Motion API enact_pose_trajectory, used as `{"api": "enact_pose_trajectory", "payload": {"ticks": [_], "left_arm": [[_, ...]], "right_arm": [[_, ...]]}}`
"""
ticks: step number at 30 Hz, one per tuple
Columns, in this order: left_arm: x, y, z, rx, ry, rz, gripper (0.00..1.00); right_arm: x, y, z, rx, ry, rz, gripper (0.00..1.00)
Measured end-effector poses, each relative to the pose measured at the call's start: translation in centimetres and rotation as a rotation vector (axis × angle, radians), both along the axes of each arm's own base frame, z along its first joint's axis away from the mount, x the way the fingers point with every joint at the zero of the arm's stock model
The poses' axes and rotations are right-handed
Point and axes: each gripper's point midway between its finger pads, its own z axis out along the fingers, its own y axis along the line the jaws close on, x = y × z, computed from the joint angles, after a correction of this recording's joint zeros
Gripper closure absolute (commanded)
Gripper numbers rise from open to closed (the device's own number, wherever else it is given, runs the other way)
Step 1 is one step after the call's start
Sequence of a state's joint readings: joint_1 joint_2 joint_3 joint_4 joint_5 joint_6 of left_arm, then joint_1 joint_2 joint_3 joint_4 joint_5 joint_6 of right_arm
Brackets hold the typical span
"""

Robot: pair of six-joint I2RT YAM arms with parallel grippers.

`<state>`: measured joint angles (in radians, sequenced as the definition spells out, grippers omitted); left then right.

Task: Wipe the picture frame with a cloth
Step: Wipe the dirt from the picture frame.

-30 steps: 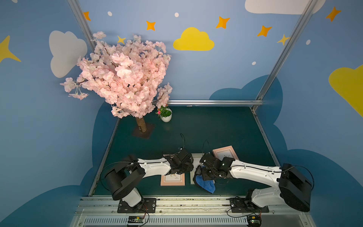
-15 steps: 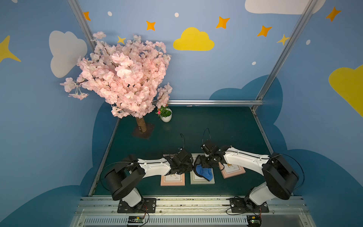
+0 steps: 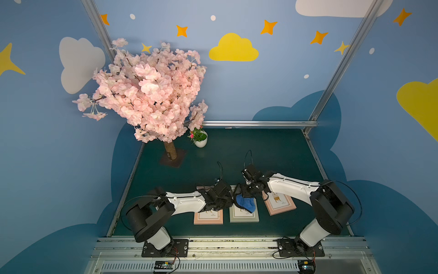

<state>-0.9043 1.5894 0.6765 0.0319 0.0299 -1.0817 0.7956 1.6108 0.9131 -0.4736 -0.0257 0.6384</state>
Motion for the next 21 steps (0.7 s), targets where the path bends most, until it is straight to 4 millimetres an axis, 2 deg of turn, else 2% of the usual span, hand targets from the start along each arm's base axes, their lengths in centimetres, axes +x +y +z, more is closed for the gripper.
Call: {"api": "enact_pose_trajectory", "payload": {"ticks": [3,9,12,15,21], "left_arm": [[0.0,0.0,0.0,0.000,0.000,0.000,0.97],[0.0,0.0,0.0,0.000,0.000,0.000,0.97],[0.0,0.0,0.0,0.000,0.000,0.000,0.97],[0.0,0.0,0.0,0.000,0.000,0.000,0.97],[0.0,0.0,0.0,0.000,0.000,0.000,0.97]], "right_arm": [[-1.5,-0.1,0.0,0.001,-0.022,0.012,1.00],[-6.6,-0.5,0.1,-0.002,-0.022,0.065,1.00],[-8.5,-1.0,0.0,-0.002,-0.014,0.073,1.00],[-9.1,-1.2,0.2,0.004,-0.022,0.062,1.00],[-9.0,-1.3,0.1,-0.004,-0.028,0.046,1.00]]}}
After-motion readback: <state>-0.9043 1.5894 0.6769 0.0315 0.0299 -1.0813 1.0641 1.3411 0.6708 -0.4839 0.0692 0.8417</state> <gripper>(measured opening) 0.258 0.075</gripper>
